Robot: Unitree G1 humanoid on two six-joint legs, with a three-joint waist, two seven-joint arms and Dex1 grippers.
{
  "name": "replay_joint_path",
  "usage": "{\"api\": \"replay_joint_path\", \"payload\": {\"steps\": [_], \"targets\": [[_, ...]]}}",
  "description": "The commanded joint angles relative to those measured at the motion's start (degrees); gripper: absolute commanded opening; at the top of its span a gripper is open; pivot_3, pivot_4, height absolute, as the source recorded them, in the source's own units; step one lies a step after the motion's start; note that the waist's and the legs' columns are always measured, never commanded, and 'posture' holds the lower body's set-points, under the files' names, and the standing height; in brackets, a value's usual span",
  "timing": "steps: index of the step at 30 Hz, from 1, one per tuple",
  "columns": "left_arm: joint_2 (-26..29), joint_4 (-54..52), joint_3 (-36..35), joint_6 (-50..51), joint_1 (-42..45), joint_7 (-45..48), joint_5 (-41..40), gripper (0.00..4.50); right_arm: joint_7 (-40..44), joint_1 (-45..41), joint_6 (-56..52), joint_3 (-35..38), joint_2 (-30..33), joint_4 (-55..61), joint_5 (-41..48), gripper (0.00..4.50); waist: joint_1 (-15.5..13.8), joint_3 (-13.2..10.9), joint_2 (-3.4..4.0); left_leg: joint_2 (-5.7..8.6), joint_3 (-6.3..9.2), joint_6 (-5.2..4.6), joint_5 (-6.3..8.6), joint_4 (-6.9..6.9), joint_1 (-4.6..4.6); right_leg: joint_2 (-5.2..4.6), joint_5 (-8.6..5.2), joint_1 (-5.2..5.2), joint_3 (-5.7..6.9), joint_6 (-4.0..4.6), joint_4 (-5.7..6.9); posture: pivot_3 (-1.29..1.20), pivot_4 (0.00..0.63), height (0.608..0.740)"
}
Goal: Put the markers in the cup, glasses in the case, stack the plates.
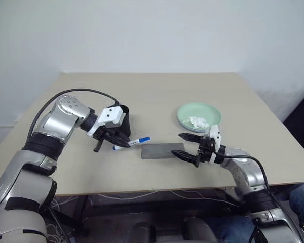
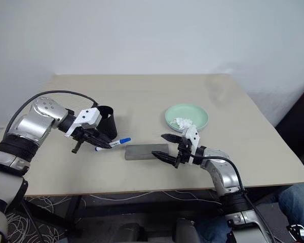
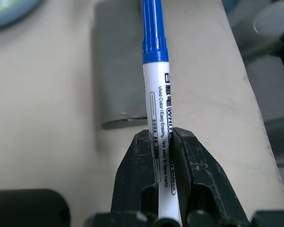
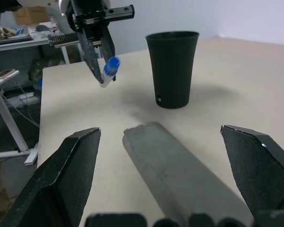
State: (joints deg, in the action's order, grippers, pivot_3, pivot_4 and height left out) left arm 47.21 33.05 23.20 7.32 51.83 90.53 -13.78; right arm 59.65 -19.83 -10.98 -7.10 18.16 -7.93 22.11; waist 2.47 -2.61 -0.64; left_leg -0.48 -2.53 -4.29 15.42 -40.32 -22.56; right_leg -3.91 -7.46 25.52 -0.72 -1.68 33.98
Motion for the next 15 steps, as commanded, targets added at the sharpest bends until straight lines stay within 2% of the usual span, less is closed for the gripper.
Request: {"api": "replay_joint_path", "payload": {"steps": [1, 8, 15], "targets": [[-3.55, 0.94, -11.36, 4.80, 4.38, -8.43, -5.27, 0.08, 0.52, -1.74, 0.55, 1.68, 0.68, 1.77, 1.20, 4.41, 0.03, 0.00, 0.00, 0.01, 0.00, 0.00, 0.00, 0.00, -0.01, 0.00, 0.00, -0.01, 0.00, 0.00, -0.02, 0.00, 0.000, 0.721], [-9.70, 4.30, -25.16, -0.89, 4.76, -31.26, -4.03, 0.08, 0.50, -2.24, 0.13, 1.84, 1.02, 3.19, 1.66, 4.41, 0.14, 0.01, 0.02, -0.01, -0.05, 0.01, 0.00, 0.08, 0.06, 0.06, 0.08, 0.01, -0.05, -0.13, -0.04, 0.00, 0.000, 0.721], [-15.38, 5.86, -29.67, -10.02, -1.21, -47.84, 0.08, 0.08, 0.88, -2.70, 0.03, 1.70, 1.08, 2.70, 1.49, 4.41, 0.06, 0.03, 0.01, 0.02, -0.07, 0.08, -0.03, 0.07, 0.14, 0.03, 0.11, -0.09, -0.04, -0.11, -0.01, 0.00, 0.000, 0.721]]}}
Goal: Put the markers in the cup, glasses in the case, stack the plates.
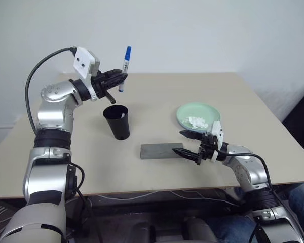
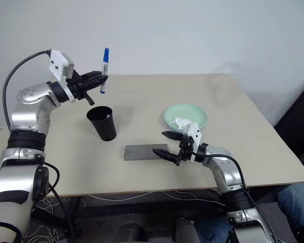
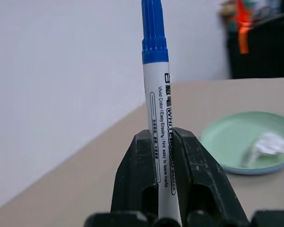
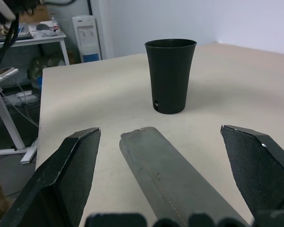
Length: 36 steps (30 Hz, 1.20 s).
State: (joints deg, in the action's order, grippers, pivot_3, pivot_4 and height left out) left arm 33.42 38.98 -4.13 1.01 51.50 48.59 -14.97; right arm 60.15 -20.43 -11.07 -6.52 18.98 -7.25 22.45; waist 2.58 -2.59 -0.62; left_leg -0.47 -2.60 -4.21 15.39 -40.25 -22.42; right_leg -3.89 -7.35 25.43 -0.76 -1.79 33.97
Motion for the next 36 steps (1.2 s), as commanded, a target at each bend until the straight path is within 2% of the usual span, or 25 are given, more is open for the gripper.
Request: {"api": "replay_joint_path", "payload": {"steps": [1, 5, 14, 36], "targets": [[-2.29, -0.05, -2.72, -4.80, -1.62, -7.26, 1.60, 0.08, 0.44, -2.13, 0.06, 1.10, 0.28, 2.01, 1.17, 4.41, -0.09, 0.00, -0.02, 0.00, 0.01, 0.00, 0.00, -0.01, -0.03, -0.01, 0.00, 0.00, 0.01, 0.00, -0.01, 0.00, 0.000, 0.721], [-5.44, 2.23, -3.94, -9.22, -3.19, -13.12, 2.86, 0.08, 0.86, -2.33, -0.26, 0.69, 0.38, 1.88, 1.07, 4.41, -0.11, 0.01, -0.05, 0.02, 0.06, 0.05, 0.03, -0.02, -0.10, -0.04, 0.01, 0.02, 0.05, 0.00, -0.04, 0.00, 0.000, 0.721], [-8.04, 4.12, -5.34, -10.12, -4.62, -16.29, 2.43, 0.08, 0.88, -2.20, -0.31, 0.81, 0.36, 2.56, 1.05, 4.41, -0.01, 0.02, -0.05, 0.02, 0.03, 0.22, 0.12, -0.01, -0.08, -0.01, 0.02, 0.03, 0.06, 0.01, -0.04, 0.00, 0.000, 0.721], [-11.73, -8.50, -7.20, -2.49, -13.18, -19.33, 0.07, 0.08, 0.79, -3.64, 0.80, 0.73, -0.62, 1.58, 0.72, 4.41, -0.02, 0.02, -0.05, 0.01, 0.04, 0.24, 0.14, -0.01, -0.09, -0.03, 0.03, 0.02, 0.07, 0.02, -0.06, 0.00, 0.000, 0.721]]}}
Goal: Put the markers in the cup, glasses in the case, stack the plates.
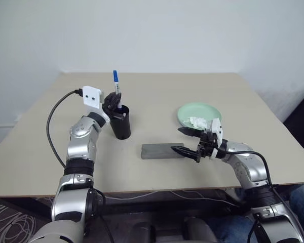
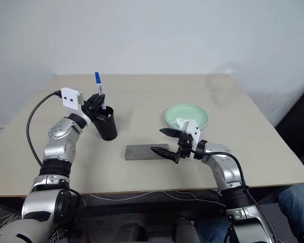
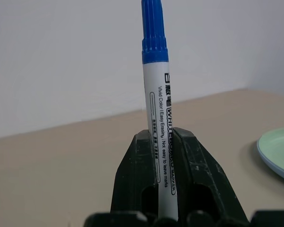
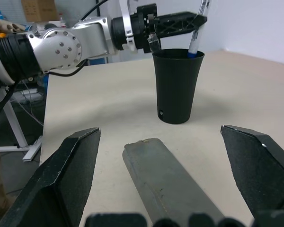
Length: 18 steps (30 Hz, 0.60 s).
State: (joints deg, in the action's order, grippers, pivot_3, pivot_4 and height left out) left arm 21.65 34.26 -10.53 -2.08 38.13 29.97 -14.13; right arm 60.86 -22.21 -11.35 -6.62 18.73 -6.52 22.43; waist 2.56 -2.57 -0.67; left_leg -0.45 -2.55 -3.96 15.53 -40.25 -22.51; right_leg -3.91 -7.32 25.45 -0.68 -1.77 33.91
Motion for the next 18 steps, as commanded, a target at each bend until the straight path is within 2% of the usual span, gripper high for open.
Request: {"api": "replay_joint_path", "payload": {"steps": [1, 3, 14, 18], "targets": [[-0.03, -4.24, -0.80, 0.98, -0.13, -0.89, -0.79, 0.08, 0.10, -1.88, 1.17, 0.79, -0.44, 0.71, 0.69, 4.41, 0.01, 0.00, 0.00, 0.00, 0.00, 0.00, 0.00, 0.00, 0.00, 0.00, 0.00, 0.00, 0.00, 0.00, 0.00, 0.00, 0.000, 0.721], [-0.17, -4.96, -0.67, 1.47, -0.67, -1.17, -0.69, 0.08, 0.18, -1.89, 1.31, 0.74, -0.54, 0.45, 0.60, 4.41, 0.02, 0.00, 0.00, 0.00, 0.00, 0.00, 0.00, 0.00, 0.01, 0.00, 0.00, 0.00, 0.00, 0.00, 0.00, 0.00, 0.000, 0.721], [-1.09, -8.50, -0.62, 2.78, -2.78, -2.08, -0.97, 3.64, 0.29, -2.17, 1.54, 0.84, -0.63, -0.23, 0.47, 4.41, 0.00, 0.00, 0.01, -0.01, 0.01, 0.01, 0.01, 0.01, 0.01, 0.00, 0.00, 0.00, 0.01, 0.01, 0.00, 0.00, 0.000, 0.721], [-1.28, -9.04, -0.80, 3.15, -2.85, -2.25, -1.24, 3.64, 0.34, -2.20, 1.53, 0.83, -0.63, -0.28, 0.47, 4.41, 0.01, 0.00, 0.00, -0.01, 0.00, 0.02, 0.01, 0.01, 0.01, -0.01, 0.00, 0.00, 0.01, 0.01, 0.00, 0.00, 0.000, 0.721]]}}
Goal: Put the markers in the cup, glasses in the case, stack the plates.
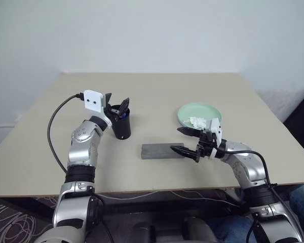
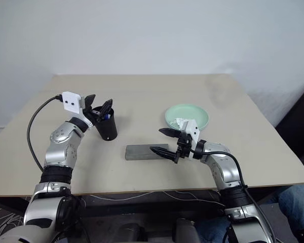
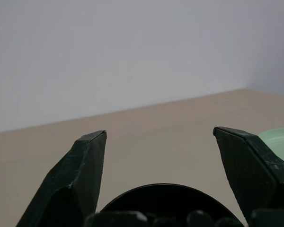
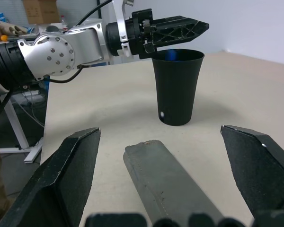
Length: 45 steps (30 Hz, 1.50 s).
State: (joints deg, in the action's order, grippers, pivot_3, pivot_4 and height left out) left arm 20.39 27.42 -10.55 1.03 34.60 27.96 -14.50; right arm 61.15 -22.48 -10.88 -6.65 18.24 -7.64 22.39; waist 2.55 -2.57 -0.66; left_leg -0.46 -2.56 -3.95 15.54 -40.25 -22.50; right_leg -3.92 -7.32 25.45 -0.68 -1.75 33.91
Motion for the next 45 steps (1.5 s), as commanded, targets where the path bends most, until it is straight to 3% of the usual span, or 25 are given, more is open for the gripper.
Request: {"api": "replay_joint_path", "payload": {"steps": [1, 7, 12, 19, 23, 26, 36, 45], "targets": [[-0.04, -2.23, -0.78, 0.07, 0.69, -0.27, -0.88, 3.64, 0.06, -1.96, 1.05, 0.86, -0.14, 0.81, 0.51, 4.41, 0.01, 0.00, 0.00, 0.00, 0.00, 0.00, 0.00, 0.00, 0.00, 0.00, 0.00, 0.00, 0.00, 0.00, 0.00, 0.00, 0.000, 0.721], [0.02, -4.13, -1.55, 0.65, 0.78, -0.33, -1.98, 3.64, 0.06, -2.01, 1.14, 0.92, -0.09, 0.72, 0.47, 4.41, 0.01, 0.00, 0.00, 0.00, 0.01, 0.00, 0.00, 0.00, -0.01, 0.01, 0.00, 0.01, 0.00, 0.00, 0.00, 0.00, 0.000, 0.721], [3.14, -13.52, -2.67, 7.66, -1.61, 5.38, -8.18, 3.64, -0.69, -2.65, 2.76, 1.40, -0.14, -1.68, -0.61, 4.41, 0.09, 0.00, 0.01, 0.00, 0.00, 0.00, 0.00, 0.01, -0.02, 0.01, 0.00, 0.03, 0.00, 0.00, -0.01, 0.00, 0.000, 0.721], [10.27, -33.55, -2.25, 23.34, -13.07, 14.82, -19.68, 3.64, -1.27, -3.45, 5.71, 3.08, 0.65, -5.50, -1.53, 4.41, 0.43, -0.02, 0.04, -0.05, -0.03, 0.01, 0.01, 0.12, 0.00, 0.03, -0.01, 0.08, -0.02, 0.01, -0.04, 0.00, 0.000, 0.721], [13.71, -40.60, -0.44, 26.06, -22.77, 17.72, -19.42, 3.64, -1.51, -3.55, 6.34, 4.04, 1.68, -6.24, -1.62, 4.41, 0.36, -0.04, 0.07, -0.04, -0.06, 0.07, 0.04, 0.16, 0.00, 0.00, -0.09, 0.09, -0.04, 0.13, -0.07, 0.00, 0.000, 0.721], [13.62, -39.93, -0.15, 23.40, -28.40, 17.05, -15.95, 3.64, -2.23, -2.63, 6.60, 5.15, 2.90, -6.52, -2.05, 4.41, 0.33, -0.05, 0.17, -0.06, -0.05, 0.08, 0.04, 0.16, 0.06, -0.04, -0.10, 0.06, -0.03, 0.15, -0.05, 0.00, 0.000, 0.721], [9.78, -30.92, -1.33, 14.08, -31.47, 10.52, -8.14, 3.64, -1.10, 0.74, 7.98, 9.93, 9.25, -13.17, -2.07, 4.41, 0.11, -0.03, 0.26, -0.07, -0.10, 0.11, 0.02, 0.27, 0.02, -0.06, -0.06, 0.14, -0.02, 0.21, -0.10, 0.00, 0.000, 0.721], [5.60, -29.30, -0.15, 10.06, -34.82, 7.82, -5.80, 3.64, 0.63, -0.02, 7.06, 10.31, 11.91, -15.47, -2.09, 4.41, 0.05, -0.03, 0.27, -0.07, -0.15, 0.10, 0.02, 0.28, 0.00, -0.08, -0.06, 0.16, -0.05, 0.21, -0.12, 0.00, 0.000, 0.721]]}}
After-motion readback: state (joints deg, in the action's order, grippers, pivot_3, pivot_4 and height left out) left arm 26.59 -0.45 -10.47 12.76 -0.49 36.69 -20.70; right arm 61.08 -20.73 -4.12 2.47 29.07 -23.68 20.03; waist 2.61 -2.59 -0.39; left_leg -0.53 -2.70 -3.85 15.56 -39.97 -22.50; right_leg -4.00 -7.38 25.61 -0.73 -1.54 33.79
